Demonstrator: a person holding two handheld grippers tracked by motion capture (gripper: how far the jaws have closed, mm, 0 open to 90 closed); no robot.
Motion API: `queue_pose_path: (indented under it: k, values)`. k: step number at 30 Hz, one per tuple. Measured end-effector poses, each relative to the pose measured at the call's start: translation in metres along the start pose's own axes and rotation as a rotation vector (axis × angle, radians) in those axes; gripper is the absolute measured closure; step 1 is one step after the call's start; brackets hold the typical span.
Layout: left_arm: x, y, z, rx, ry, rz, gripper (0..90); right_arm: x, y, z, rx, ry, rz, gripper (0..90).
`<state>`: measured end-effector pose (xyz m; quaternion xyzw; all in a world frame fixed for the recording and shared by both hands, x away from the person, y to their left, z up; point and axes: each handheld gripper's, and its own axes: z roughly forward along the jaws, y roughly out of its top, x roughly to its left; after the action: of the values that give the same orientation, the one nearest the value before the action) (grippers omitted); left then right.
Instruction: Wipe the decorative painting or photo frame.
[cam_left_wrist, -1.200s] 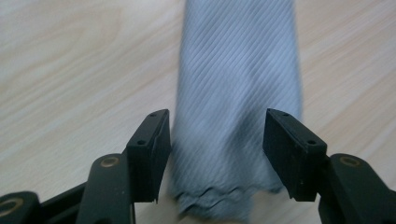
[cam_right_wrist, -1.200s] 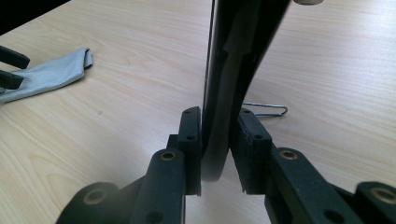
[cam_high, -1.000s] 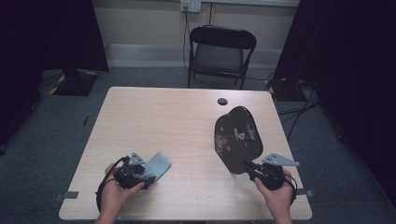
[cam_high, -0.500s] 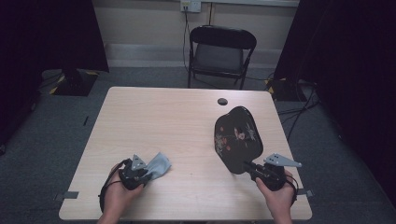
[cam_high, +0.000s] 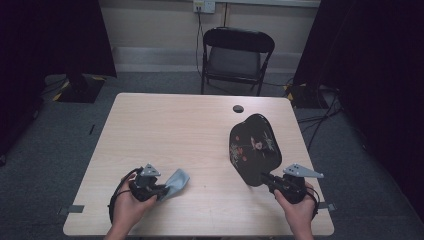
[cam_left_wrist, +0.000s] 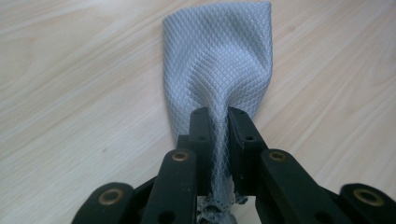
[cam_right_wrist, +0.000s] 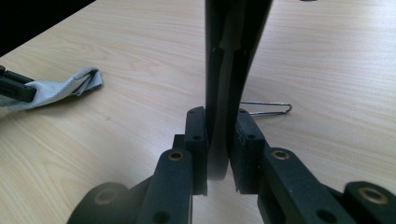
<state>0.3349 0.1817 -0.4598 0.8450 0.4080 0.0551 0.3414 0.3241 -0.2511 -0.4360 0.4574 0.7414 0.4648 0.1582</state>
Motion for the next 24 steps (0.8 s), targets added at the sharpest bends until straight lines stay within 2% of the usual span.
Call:
queue_pose_path:
  k: [6,10,13,18,20,23,24]
  values:
    - [-0.008,0.025,0.001,0.027,-0.035,0.022,81.3,0.0,-0.001,0.0,0.002,-0.001,-0.001,78.9]
    - [-0.01,0.038,0.003,0.052,-0.019,0.04,81.3,0.0,0.0,0.0,0.004,-0.003,-0.002,78.8]
    - [-0.01,0.037,0.013,0.077,-0.019,0.047,81.1,0.001,0.0,0.0,0.004,-0.002,-0.007,78.8]
    - [-0.014,0.024,0.033,0.107,-0.008,0.068,78.9,0.001,0.0,0.0,0.005,-0.002,-0.004,78.7]
    - [-0.017,0.022,0.033,0.098,-0.004,0.075,74.9,0.001,0.0,0.0,0.005,-0.002,-0.006,78.7]
    - [-0.02,0.024,0.031,0.148,0.028,0.115,66.6,0.0,-0.001,0.0,0.009,-0.001,0.003,78.4]
    - [-0.021,0.025,0.03,0.165,0.05,0.129,65.7,0.0,-0.001,-0.001,0.01,-0.001,0.001,78.4]
